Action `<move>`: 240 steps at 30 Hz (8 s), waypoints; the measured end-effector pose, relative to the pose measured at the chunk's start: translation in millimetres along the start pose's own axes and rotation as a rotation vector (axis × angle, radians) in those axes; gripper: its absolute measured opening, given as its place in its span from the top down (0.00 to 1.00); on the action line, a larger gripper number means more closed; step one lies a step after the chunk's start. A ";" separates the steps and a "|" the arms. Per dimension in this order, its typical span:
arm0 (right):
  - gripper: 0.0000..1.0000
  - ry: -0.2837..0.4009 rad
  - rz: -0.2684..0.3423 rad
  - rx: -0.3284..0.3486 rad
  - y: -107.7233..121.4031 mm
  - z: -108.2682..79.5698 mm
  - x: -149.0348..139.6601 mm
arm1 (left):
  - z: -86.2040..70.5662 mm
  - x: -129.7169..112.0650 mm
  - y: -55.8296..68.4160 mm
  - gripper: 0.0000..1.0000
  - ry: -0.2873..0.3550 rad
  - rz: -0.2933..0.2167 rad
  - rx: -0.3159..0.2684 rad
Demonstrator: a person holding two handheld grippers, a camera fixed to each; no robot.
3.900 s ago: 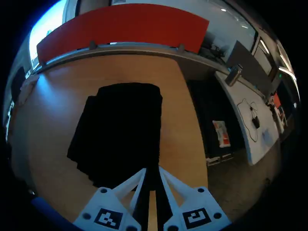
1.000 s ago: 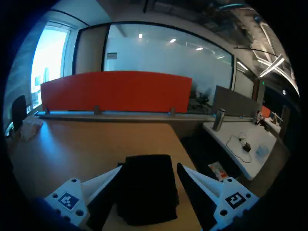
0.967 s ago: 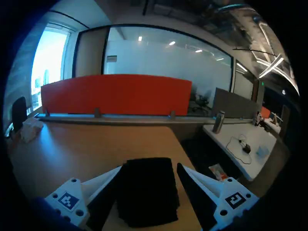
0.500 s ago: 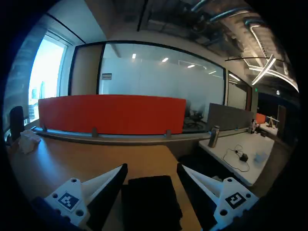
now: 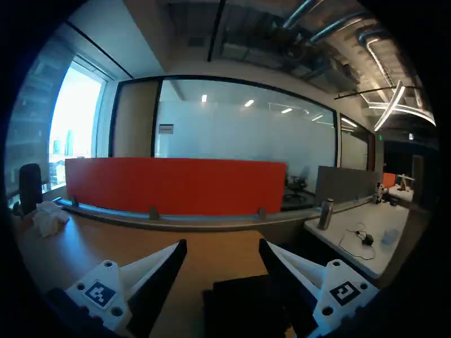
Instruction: Fold towel
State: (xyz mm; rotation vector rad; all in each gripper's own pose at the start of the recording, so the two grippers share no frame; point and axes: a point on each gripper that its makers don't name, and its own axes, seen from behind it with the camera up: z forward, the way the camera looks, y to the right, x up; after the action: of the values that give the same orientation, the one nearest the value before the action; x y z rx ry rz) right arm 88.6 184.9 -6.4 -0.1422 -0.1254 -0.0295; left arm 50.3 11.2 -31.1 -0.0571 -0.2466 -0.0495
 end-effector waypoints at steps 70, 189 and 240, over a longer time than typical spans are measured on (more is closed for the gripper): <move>0.01 -0.043 0.096 0.128 -177.3 -8.5 28.0 | 24.7 47.2 17.0 0.20 0.182 0.063 0.041; 0.01 0.103 0.067 0.155 -173.9 9.6 -119.0 | 53.3 -71.3 -9.3 0.00 0.246 0.066 0.033; 0.01 0.111 0.035 0.165 -187.8 11.0 -178.4 | 52.7 -71.9 -9.4 0.00 0.246 0.066 0.033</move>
State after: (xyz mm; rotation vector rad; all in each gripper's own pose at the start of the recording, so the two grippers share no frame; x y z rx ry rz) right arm -96.9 4.3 8.0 0.0217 -0.0137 0.0079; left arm -32.6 8.2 2.7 -0.0255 0.0009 0.0137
